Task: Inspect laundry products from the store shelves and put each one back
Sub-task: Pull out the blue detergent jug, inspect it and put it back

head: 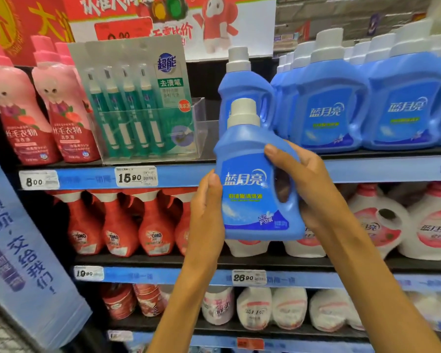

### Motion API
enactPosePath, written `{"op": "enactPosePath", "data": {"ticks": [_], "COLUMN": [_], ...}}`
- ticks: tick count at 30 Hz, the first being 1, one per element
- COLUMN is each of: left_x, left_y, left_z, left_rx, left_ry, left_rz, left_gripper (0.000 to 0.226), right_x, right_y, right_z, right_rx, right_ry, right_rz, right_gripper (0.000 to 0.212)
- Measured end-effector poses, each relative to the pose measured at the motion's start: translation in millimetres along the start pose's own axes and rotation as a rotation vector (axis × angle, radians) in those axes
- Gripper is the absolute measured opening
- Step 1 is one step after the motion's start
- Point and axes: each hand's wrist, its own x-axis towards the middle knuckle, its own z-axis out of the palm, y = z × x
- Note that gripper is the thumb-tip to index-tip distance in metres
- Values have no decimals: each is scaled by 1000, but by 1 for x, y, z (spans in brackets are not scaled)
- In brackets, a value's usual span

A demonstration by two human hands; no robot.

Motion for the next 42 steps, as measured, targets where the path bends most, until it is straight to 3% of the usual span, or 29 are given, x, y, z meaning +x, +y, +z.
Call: {"op": "enactPosePath", "data": {"ticks": [4,6,9,13,18,26,32,36,42], "left_x": [-3,-6,-13,-27,-31,-23,-25,-29,-31], "left_y": [-1,-4,-10,-22,-29,-28,-24,-25,-25], "left_z": [-9,-16,-23,-20,-22,-34,-38,-44,-46], "left_rx": [59,80,87,65,23,37,-116,-172,-142], "left_ry": [-17,-106,-228,-166,-134,-107,-97,-172,-212], "left_rz": [-65,-158,-210,-91,-88,-128,-228,-345,-406], "left_gripper": [64,66,51,48,45,55,44,44,47], "right_x": [-13,-20,-27,-30,-30,-37,-27,-7,0], "right_y": [16,22,25,25,15,19,13,14,14], "right_z": [-5,-5,-3,-5,-1,17,24,32,37], "right_rx": [38,94,140,161,55,41,250,351,334], "right_ry": [99,131,147,120,-33,13,-66,-59,24], "right_rz": [12,26,26,74,62,-36,158,296,227], "right_gripper": [29,32,35,28,42,47,55,50,32]}}
